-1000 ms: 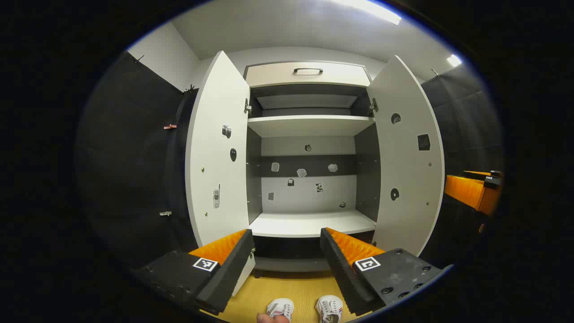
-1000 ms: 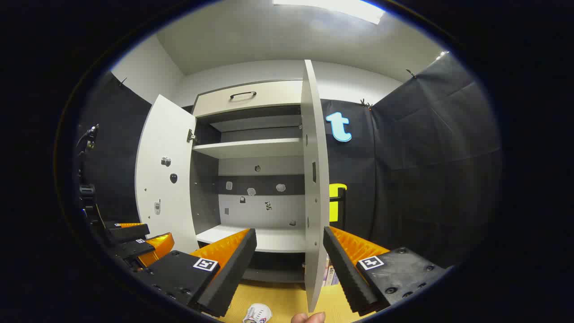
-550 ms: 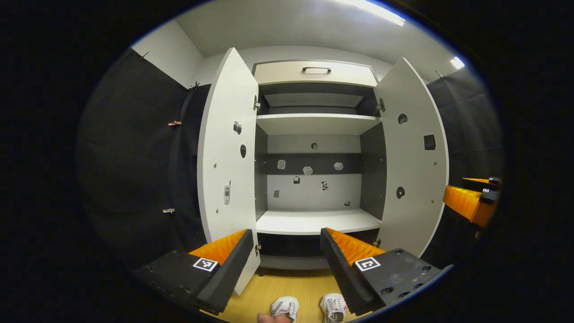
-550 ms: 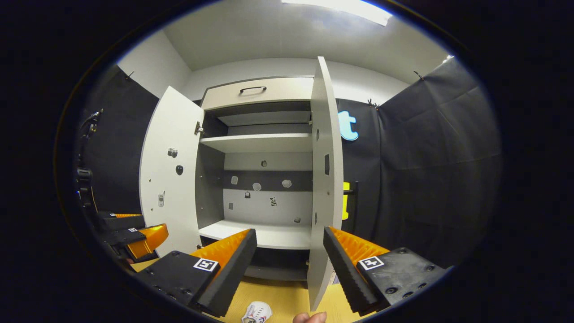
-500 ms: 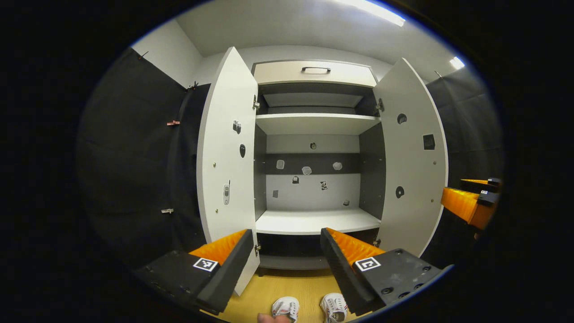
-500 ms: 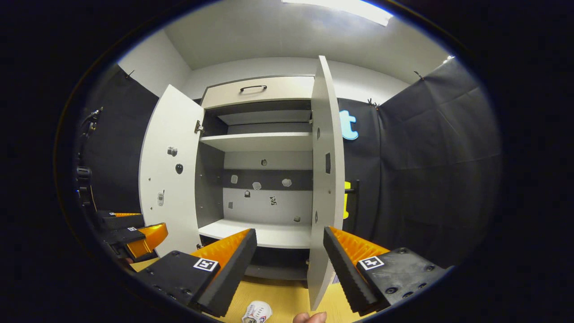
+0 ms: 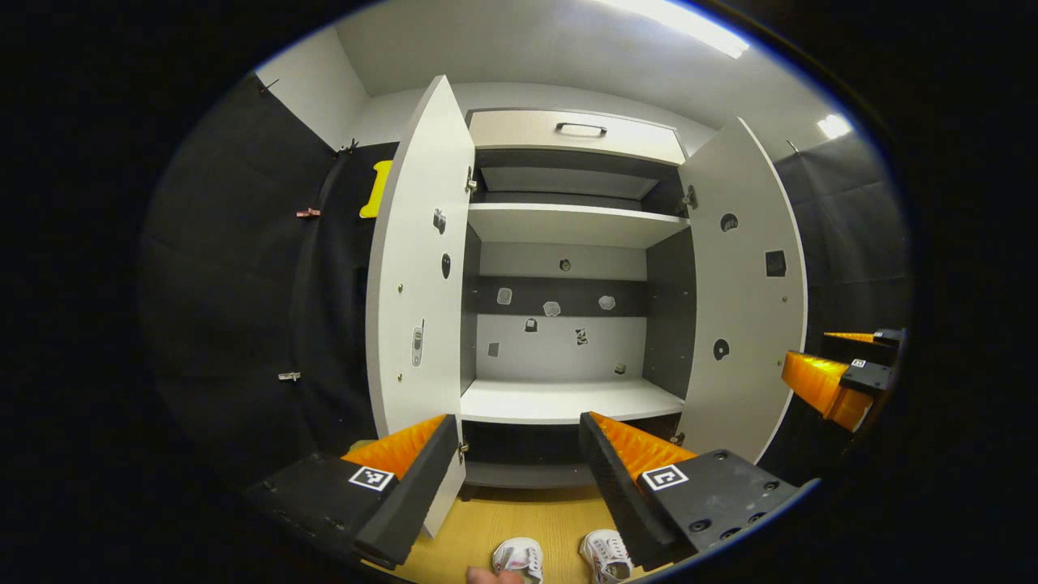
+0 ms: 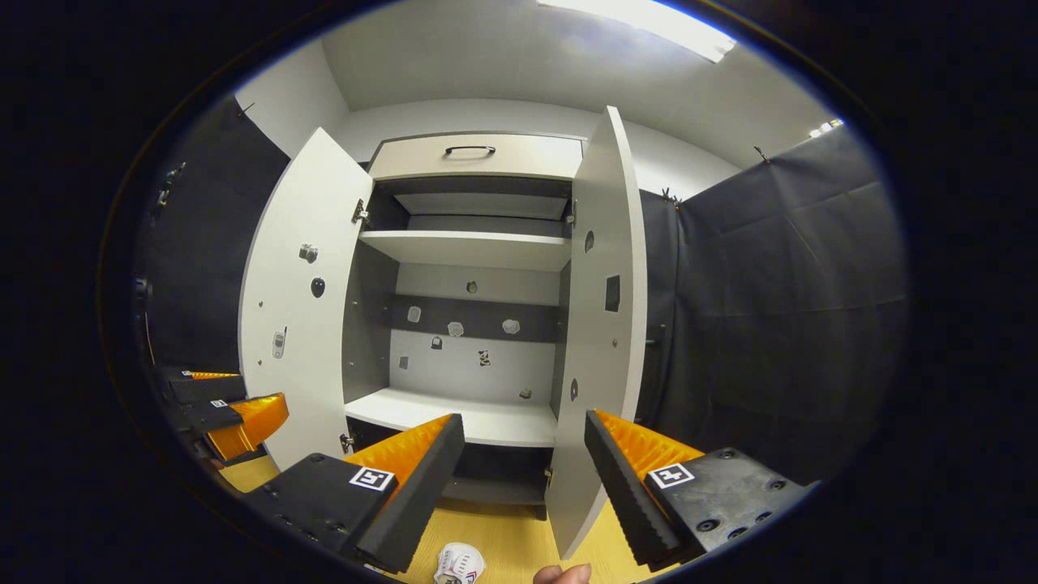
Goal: Grab one shoe with the right hand and put it into the shoe cabinet, grab the other shoe with the left hand and put it into the shoe cabinet; then close the right door with the right hand and the left door with the left hand.
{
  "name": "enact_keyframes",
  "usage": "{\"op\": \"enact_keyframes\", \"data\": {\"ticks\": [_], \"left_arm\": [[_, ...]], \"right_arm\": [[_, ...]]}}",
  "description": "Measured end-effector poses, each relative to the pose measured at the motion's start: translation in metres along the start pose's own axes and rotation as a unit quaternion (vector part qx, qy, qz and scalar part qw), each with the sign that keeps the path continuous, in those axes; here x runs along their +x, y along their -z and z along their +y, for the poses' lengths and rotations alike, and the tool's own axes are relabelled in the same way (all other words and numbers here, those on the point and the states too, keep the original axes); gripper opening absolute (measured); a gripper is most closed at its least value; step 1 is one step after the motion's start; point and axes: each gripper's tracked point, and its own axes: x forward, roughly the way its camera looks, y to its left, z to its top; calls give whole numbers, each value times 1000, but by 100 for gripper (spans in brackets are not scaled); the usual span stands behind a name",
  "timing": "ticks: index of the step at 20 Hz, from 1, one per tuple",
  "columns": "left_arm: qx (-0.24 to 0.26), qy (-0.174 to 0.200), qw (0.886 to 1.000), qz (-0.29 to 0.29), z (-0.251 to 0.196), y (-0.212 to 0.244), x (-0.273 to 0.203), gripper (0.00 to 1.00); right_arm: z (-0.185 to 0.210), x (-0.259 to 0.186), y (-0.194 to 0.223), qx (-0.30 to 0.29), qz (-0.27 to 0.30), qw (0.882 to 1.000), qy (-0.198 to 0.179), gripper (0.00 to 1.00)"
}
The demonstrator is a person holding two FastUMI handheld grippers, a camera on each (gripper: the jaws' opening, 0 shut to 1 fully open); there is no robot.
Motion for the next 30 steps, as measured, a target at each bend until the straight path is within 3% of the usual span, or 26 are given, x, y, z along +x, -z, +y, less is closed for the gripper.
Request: {"op": "enact_keyframes", "data": {"ticks": [4, 7, 10, 14, 18, 20, 21, 22, 24, 25, 26, 30], "left_arm": [[17, -5, 1000, -9, 10, -3, 0, 95], [30, -6, 999, -19, 15, -7, 1, 95], [32, -1, 999, -26, 18, -9, 1, 95], [29, 3, 999, -26, 26, -5, 0, 95], [29, -1, 999, -17, 39, 9, -3, 95], [26, -4, 1000, -10, 46, 17, -5, 95], [28, -5, 1000, -7, 49, 21, -5, 95], [30, -6, 1000, -4, 53, 25, -6, 95], [32, -8, 999, 0, 58, 32, -7, 95], [30, -9, 999, 3, 61, 35, -7, 95], [29, -11, 1000, 5, 63, 37, -8, 95], [13, -20, 1000, 18, 72, 53, -8, 95]], "right_arm": [[19, -5, 55, 20, 72, 997, -19, 98], [38, -19, 118, 32, 148, 988, -39, 98], [61, -36, 181, 44, 216, 974, -58, 98], [93, -61, 261, 63, 307, 946, -83, 96], [117, -78, 337, 91, 395, 911, -81, 82], [120, -79, 374, 84, 423, 900, -65, 65], [120, -79, 390, 80, 432, 897, -57, 45], [122, -78, 404, 78, 441, 893, -48, 34], [125, -80, 432, 79, 465, 881, -34, 31], [126, -82, 441, 80, 473, 877, -29, 40], [126, -81, 450, 75, 478, 875, -26, 40], [131, -65, 476, 65, 465, 883, -21, 40]]}}
